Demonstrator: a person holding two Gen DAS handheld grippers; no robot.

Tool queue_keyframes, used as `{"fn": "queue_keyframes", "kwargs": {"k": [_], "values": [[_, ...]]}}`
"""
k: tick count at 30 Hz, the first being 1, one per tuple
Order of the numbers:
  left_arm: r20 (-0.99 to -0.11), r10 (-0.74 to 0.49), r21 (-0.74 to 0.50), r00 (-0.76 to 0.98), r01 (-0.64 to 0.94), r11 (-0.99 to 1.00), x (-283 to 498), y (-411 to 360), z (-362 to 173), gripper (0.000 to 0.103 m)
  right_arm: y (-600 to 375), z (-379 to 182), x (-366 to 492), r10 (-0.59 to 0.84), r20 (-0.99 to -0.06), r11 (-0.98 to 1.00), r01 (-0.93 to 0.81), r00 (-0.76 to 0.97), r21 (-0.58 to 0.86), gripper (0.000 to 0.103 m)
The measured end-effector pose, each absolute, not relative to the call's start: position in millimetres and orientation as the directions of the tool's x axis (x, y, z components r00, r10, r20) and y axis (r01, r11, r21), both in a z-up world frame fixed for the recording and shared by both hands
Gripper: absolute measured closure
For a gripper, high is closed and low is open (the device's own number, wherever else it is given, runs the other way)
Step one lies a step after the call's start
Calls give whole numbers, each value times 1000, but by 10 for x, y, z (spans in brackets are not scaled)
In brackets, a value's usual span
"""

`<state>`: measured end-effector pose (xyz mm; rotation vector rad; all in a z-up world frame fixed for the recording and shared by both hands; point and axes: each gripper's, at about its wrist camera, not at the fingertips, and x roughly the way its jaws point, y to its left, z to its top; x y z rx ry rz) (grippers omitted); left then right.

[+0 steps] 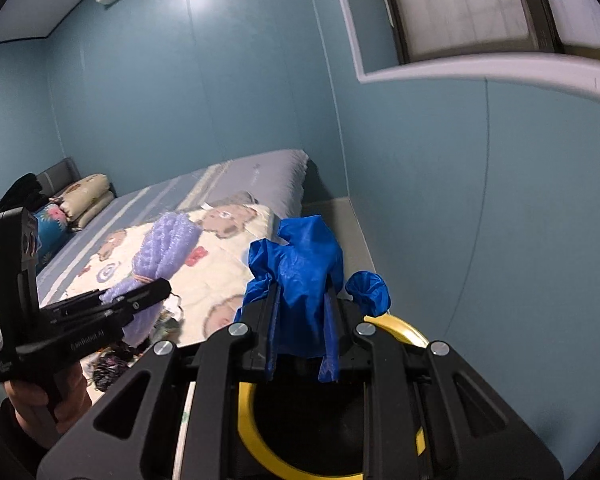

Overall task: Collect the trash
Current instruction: 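Carry both items over the yellow bin and open both tools to drop them, then grasp the black plastic bag with the left tool while the right tool grasps another foam net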

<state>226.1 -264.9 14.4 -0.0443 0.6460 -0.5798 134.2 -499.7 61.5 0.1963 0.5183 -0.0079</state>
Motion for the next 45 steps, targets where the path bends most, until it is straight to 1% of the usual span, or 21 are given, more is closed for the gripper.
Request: {"fn": "queue_keyframes", "kwargs": {"k": [10,13,14,15,17,19,20,21,22,24,26,27,34,39,45], "values": [[-656,-538,-261,530,510,820,2516,-3143,-510,77,-5340,-28,1680,42,-591,963,125,805,239,84],[-670,-549,-289,500,505,813,2564,-3195,-627,72,-5414,-179,1740,35,-613,960,144,789,240,82],[-672,-550,-294,495,504,812,2573,-3207,-651,68,-5438,-224,1752,26,-620,959,156,784,238,81],[-674,-551,-296,493,503,812,2576,-3215,-677,62,-5440,-256,1752,27,-625,958,159,780,239,80],[-672,-549,-295,497,500,814,2566,-3209,-693,53,-5478,-323,1769,36,-634,952,166,773,256,80],[-670,-548,-291,502,501,815,2556,-3204,-689,46,-5518,-379,1730,27,-640,950,179,768,256,75],[-669,-540,-284,511,496,821,2556,-3183,-681,41,-5531,-391,1720,23,-641,949,185,767,256,73],[-664,-536,-281,521,491,825,2542,-3173,-667,36,-5546,-397,1707,17,-641,947,193,768,257,68],[-660,-536,-280,526,490,826,2538,-3154,-650,34,-5525,-382,1767,13,-641,945,200,767,259,60],[-657,-523,-269,543,479,835,2521,-3102,-625,24,-5553,-373,1731,6,-640,942,210,769,261,56],[-655,-507,-257,561,466,847,2521,-3040,-597,19,-5530,-353,1711,-9,-640,943,220,768,250,52],[-652,-501,-253,568,461,851,2519,-2997,-580,17,-5518,-354,1708,-20,-642,944,226,767,241,46],[-629,-443,-200,639,417,886,2492,-2636,-440,12,-5335,-294,1604,-9,-633,946,211,774,245,41],[-610,-402,-164,683,388,907,2415,-2310,-315,8,-5063,-123,1550,33,-602,959,145,798,244,40],[-592,-333,-118,734,330,937,2363,-1886,-220,8,-4654,61,1542,97,-575,967,59,812,247,40]]}}
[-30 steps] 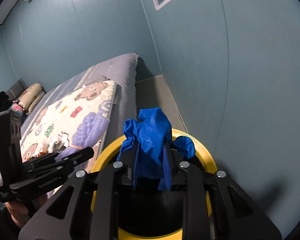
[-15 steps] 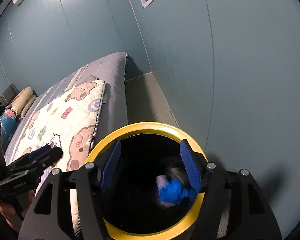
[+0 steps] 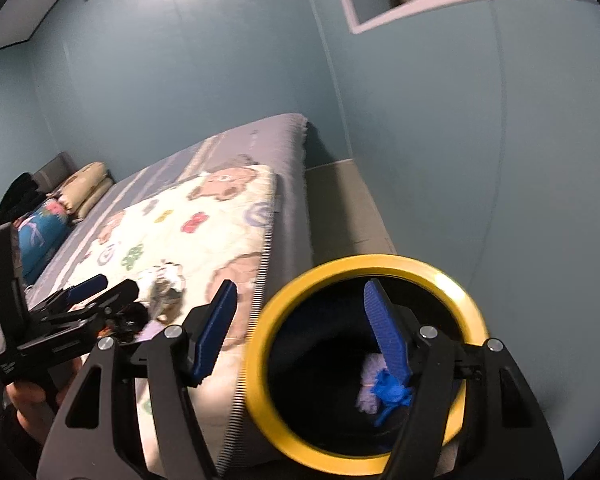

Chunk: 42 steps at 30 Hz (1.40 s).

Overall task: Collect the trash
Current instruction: 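Grasp the black plastic bag with the left tool while the right tool grasps another foam net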

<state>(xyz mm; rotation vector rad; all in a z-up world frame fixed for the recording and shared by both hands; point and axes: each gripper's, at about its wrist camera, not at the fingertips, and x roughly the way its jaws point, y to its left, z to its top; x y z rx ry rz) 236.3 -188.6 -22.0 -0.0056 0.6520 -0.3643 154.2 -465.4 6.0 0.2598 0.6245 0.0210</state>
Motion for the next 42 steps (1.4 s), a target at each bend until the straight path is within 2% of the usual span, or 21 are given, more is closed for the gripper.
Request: {"fn": "queue_keyframes", "kwargs": {"k": [12,22,34,42], "values": [[-584,-197,-78,787,187,979,2340,-978,-163,8,-3851,226,1612,212,-571,969,-94,793,229,40],[-619,-87,-56,781,66,996,2331,-243,-387,8,-3253,34,1856,276,-623,960,-173,732,222,40],[-689,-79,-66,720,46,997,2244,53,-972,8,-2770,-516,2366,343,-719,939,-210,604,272,40],[-731,-119,-103,672,64,993,2294,10,-1335,8,-2441,-1100,2800,420,-799,907,-219,430,358,42]]}}
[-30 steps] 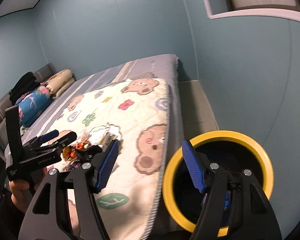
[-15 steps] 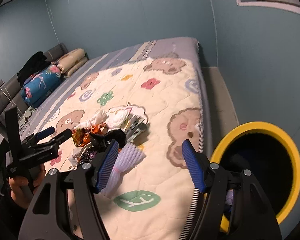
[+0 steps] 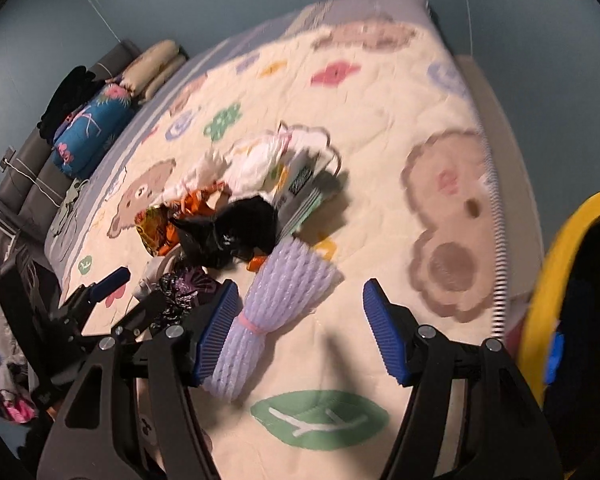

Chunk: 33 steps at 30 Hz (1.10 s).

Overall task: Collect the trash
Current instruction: 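Grasp the black plastic bag with the left tool while the right tool grasps another foam net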

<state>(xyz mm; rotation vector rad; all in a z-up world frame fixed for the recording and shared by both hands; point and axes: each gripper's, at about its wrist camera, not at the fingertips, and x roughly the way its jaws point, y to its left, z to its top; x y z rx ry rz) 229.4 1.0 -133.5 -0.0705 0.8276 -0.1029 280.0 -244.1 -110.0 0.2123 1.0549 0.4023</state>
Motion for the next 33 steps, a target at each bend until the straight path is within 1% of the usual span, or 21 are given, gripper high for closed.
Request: {"fn": "queue_keyframes", "kwargs": {"k": [4,10,13,15,21,23,25,27,28,30,32,33], "values": [[-744,-134,-132,654,53,990,2371,27,-1443,12,-2308,-1274,2939,435,-819,899,-221,374,377,45],[-753,-163,-162,638,62,985,2434,24,-1570,19,-2094,-1478,3067,417,-851,906,-225,319,360,48],[-743,-189,-182,642,77,980,2426,22,-1581,28,-2014,-1550,3089,406,-863,909,-231,301,347,49],[-738,-203,-186,643,96,978,2408,-6,-1596,37,-1983,-1576,3100,400,-867,911,-237,298,338,50],[-731,-215,-172,647,130,976,2307,-86,-1590,43,-2016,-1640,3090,392,-876,914,-228,282,336,52],[-731,-212,-154,648,145,977,2282,-127,-1585,51,-2023,-1649,3085,396,-876,912,-229,277,340,55],[-730,-217,-155,648,152,976,2274,-146,-1578,59,-2007,-1651,3076,393,-877,912,-236,276,335,60],[-728,-242,-185,642,156,970,2281,-129,-1576,80,-1995,-1648,3068,395,-877,910,-244,274,334,65],[-729,-255,-199,635,159,967,2279,-130,-1573,81,-1989,-1646,3066,392,-877,911,-246,276,330,68],[-724,-244,-180,646,165,970,2250,-157,-1549,86,-1989,-1631,3058,393,-875,911,-251,283,328,74],[-719,-249,-182,649,170,969,2225,-155,-1523,87,-1992,-1596,3040,398,-869,908,-259,294,329,78],[-716,-255,-190,650,169,967,2214,-141,-1510,88,-1992,-1578,3029,401,-865,907,-264,300,329,86]]}}
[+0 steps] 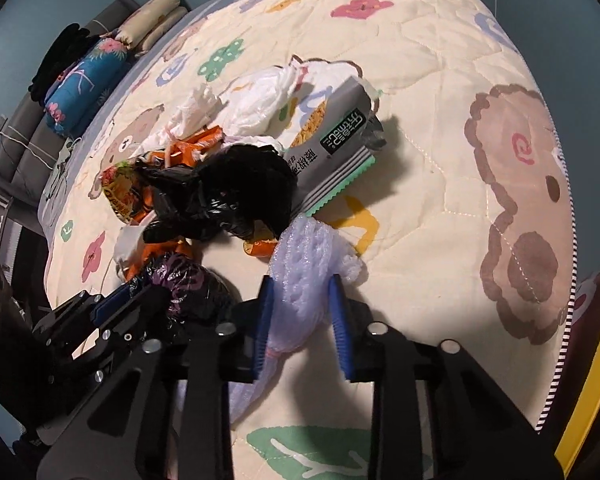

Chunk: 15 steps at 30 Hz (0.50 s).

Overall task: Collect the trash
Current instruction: 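Grasp the black plastic bag with the left tool while the right tool grasps another foam net, then carry both items over the yellow bin and open both tools to drop them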

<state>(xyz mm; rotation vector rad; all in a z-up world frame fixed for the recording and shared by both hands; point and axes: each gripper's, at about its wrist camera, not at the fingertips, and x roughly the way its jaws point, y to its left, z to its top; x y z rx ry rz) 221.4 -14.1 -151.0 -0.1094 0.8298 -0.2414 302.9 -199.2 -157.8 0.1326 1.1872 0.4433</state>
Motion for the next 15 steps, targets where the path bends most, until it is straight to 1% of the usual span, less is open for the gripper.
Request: {"fn": "queue_keyframes", "kwargs": {"k": [4,10,15], "values": [[-701,-285,-229,654,172,958,2153,-54,-1408,89,-2006,-1465,2968,410,-850,902,-282,331,326,90],[-669,-320,-269,671,182,946,1982,104,-1228,89,-2081,-1383,2911,426,-837,897,-279,344,341,91],[-635,-326,-288,700,177,941,1811,308,-1031,89,-2165,-1254,2811,456,-817,885,-281,352,372,91]]}}
